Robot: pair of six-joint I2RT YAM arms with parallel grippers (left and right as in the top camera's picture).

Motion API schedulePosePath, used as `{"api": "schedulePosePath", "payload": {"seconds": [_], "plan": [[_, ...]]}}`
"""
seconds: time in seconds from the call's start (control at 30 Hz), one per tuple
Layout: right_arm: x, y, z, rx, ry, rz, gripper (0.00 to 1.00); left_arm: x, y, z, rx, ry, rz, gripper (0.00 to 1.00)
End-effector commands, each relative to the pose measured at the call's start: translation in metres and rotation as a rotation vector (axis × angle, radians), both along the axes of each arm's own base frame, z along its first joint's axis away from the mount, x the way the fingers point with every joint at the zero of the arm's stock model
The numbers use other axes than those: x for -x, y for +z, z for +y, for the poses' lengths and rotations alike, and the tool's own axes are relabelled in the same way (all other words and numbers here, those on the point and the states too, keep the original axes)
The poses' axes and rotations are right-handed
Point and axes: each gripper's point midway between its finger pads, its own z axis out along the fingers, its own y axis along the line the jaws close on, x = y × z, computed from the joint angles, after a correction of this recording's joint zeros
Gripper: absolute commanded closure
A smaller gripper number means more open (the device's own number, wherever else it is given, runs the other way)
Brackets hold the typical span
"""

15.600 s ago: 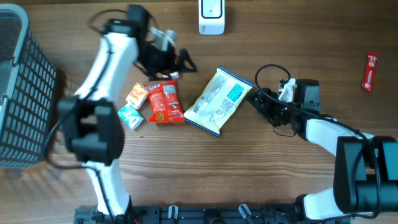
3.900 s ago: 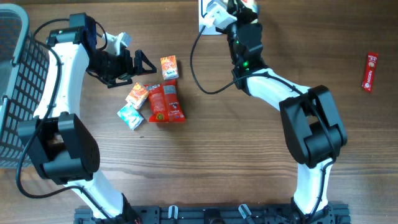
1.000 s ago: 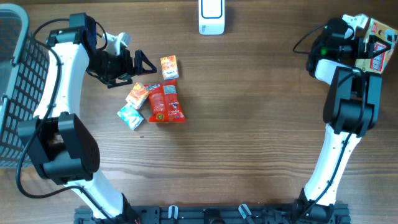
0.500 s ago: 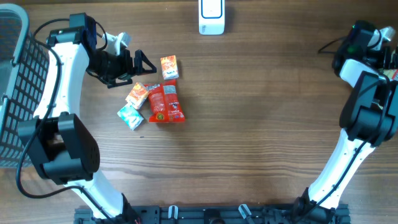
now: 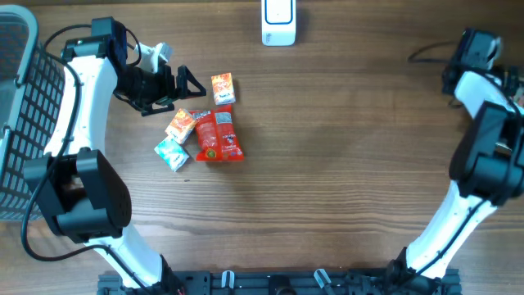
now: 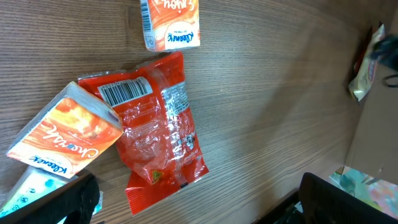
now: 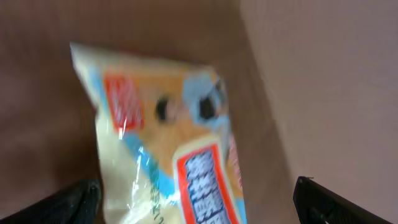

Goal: Scan the item barcode
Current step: 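Carry the cream bag to the right edge and release it, then retract the right gripper back toward the table center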

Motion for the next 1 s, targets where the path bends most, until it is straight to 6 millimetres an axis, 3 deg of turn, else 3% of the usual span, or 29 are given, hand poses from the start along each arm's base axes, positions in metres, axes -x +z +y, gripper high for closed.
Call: {"api": "schedulePosePath", "payload": {"seconds": [0.0, 0.1, 0.2, 0.33, 0.47, 0.57, 0.6, 0.67, 0.77, 0.97], "plan": [[-0.011, 0.071, -0.003, -0.061, -0.013, -0.293, 0.0, -0.001, 0.005, -0.001, -0.002, -0.009, -0.02, 0.0], [0.002, 0.102, -0.012, -0.074, -0.056, -0.384, 0.0, -0.001, 0.005, -0.001, -0.002, -0.009, -0.02, 0.0], [0.009, 0.113, -0.01, -0.166, -0.055, -0.456, 0.01, -0.001, 0.005, -0.001, -0.002, -0.009, -0.02, 0.0], [0.003, 0.126, 0.019, -0.364, 0.076, -0.509, 0.0, -0.001, 0.005, -0.001, -0.002, -0.008, -0.02, 0.0], [-0.008, 0.134, 0.083, -0.645, 0.305, -0.519, 0.0, -0.001, 0.005, -0.001, -0.002, -0.008, -0.02, 0.0], [-0.005, 0.144, 0.161, -1.013, 0.519, -0.524, 0.0, -0.001, 0.005, -0.001, -0.002, -0.009, -0.02, 0.0], [0.003, 0.151, 0.197, -1.247, 0.551, -0.536, 0.0, -0.001, 0.005, -0.001, -0.002, -0.008, -0.02, 0.0], [0.013, 0.156, 0.224, -1.46, 0.52, -0.529, 0.0, -0.001, 0.005, -0.001, -0.002, -0.008, -0.02, 0.0], [0.031, 0.15, 0.258, -1.65, 0.47, -0.443, 0.0, -0.001, 0.005, -0.001, -0.002, -0.009, -0.02, 0.0], [0.063, 0.124, 0.326, -1.681, 0.583, -0.182, 0.0, -0.001, 0.005, -0.001, -0.002, -0.009, -0.02, 0.0]]}}
